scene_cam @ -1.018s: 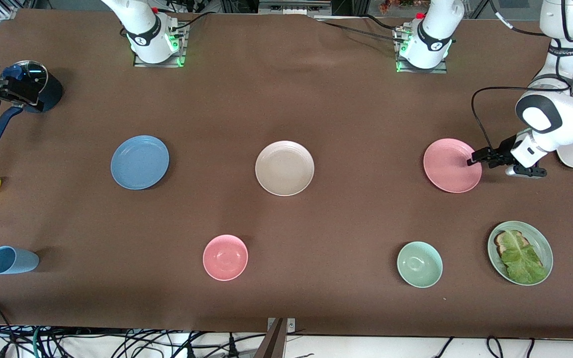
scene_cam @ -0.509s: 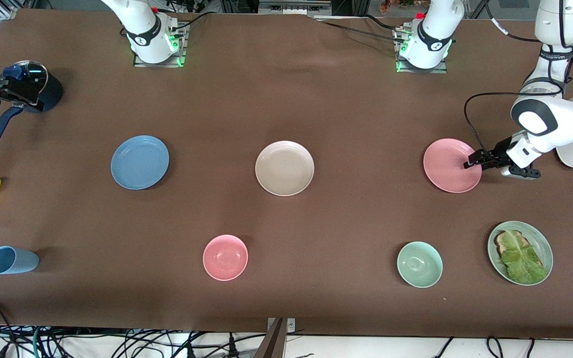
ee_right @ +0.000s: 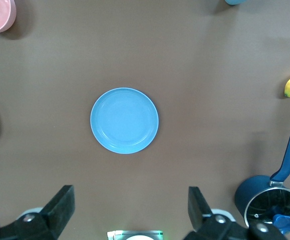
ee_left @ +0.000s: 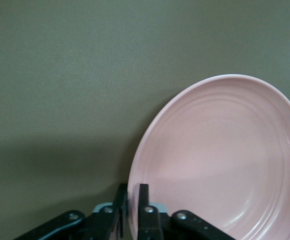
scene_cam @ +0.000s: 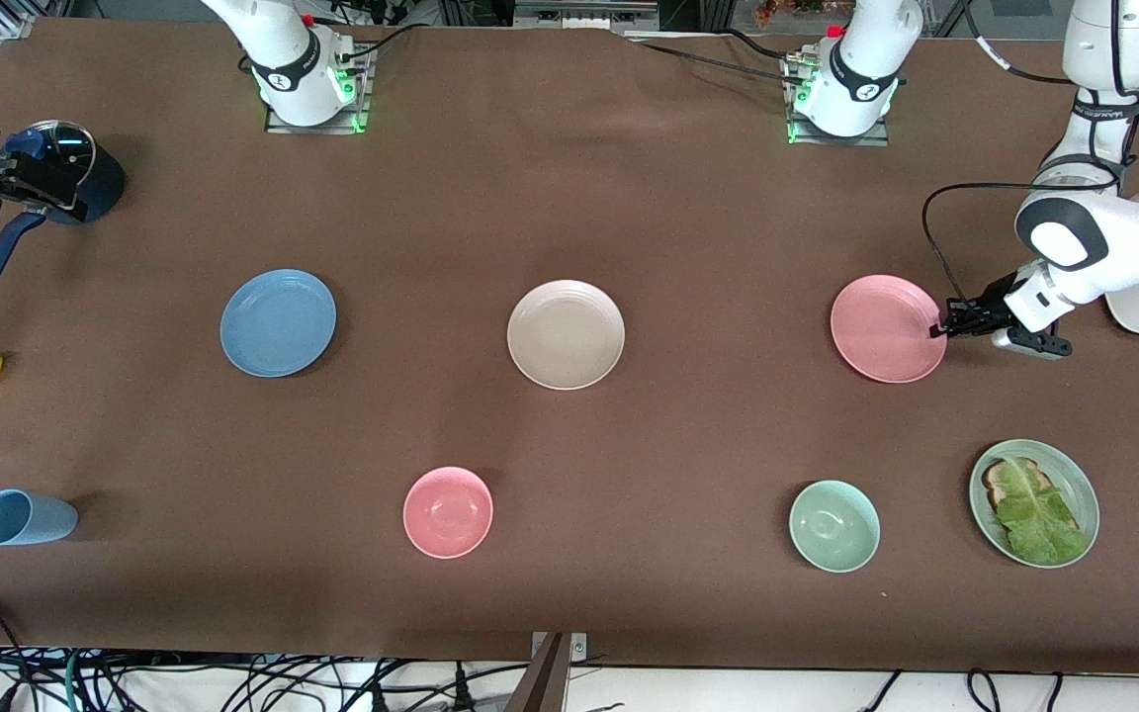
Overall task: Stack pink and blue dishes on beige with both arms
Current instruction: 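Slide the pink plate with the left gripper onto the beige plate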
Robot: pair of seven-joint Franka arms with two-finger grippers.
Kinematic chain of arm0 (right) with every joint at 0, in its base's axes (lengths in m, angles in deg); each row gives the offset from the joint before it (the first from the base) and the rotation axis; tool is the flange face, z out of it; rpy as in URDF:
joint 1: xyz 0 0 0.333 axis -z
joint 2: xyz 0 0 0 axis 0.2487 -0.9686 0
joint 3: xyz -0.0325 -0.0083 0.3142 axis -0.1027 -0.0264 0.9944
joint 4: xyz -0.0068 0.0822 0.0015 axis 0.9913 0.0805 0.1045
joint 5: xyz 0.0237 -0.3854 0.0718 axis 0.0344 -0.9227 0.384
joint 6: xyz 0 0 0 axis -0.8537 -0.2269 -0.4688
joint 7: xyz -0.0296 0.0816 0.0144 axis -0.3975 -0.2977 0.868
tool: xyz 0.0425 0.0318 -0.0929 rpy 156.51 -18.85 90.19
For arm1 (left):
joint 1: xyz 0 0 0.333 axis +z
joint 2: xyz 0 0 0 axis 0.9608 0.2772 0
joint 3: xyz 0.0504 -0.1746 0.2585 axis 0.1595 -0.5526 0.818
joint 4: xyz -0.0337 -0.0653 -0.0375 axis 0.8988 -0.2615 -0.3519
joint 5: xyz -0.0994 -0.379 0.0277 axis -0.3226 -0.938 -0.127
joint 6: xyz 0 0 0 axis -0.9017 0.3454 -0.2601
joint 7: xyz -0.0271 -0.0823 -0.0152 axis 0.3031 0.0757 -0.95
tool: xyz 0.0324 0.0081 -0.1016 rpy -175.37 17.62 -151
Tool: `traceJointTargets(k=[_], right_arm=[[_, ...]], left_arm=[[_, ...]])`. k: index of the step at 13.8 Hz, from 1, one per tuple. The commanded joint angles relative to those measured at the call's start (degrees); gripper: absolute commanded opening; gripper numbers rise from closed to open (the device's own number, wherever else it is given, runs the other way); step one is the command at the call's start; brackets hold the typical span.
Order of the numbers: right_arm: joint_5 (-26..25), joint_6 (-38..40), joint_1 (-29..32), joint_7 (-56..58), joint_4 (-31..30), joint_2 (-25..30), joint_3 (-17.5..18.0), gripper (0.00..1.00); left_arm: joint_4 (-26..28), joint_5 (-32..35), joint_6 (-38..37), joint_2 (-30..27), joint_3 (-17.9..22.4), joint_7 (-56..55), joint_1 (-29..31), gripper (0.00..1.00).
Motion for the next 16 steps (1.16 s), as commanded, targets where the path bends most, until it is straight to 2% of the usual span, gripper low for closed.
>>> traceJointTargets(k=[1,6,9,12,16], right_arm=[[0.7,0.3,0.5,0.3,-0.3,0.5,0.4,1.0],[0.7,0.4,0.5,0.3,-0.3,0.5,0.4,1.0],[0.7,0.3,0.5,0.3,-0.3,0.5,0.4,1.0],[0.7,0.3,0.5,0.3,-0.3,0.5,0.4,1.0],[0.7,0.3,0.5,0.3,-0.3,0.5,0.4,1.0]], left_arm=[[-0.5,-2.1,-0.2,0.3,0.1,2.5,-0.2,0.0],[-1.0,-1.9,-1.6,-1.1,0.2,0.8,-0.3,0.0],[-1.8,1.0,-3.6,-3.4,-0.2,-4.2,-0.4,0.0],[-3.0,6.8,-4.1,-5.9,-3.4,-12.9,-0.4,0.0],[-4.6,13.7,-4.2,-8.3,-12.8,-31.3,-0.4,0.0]])
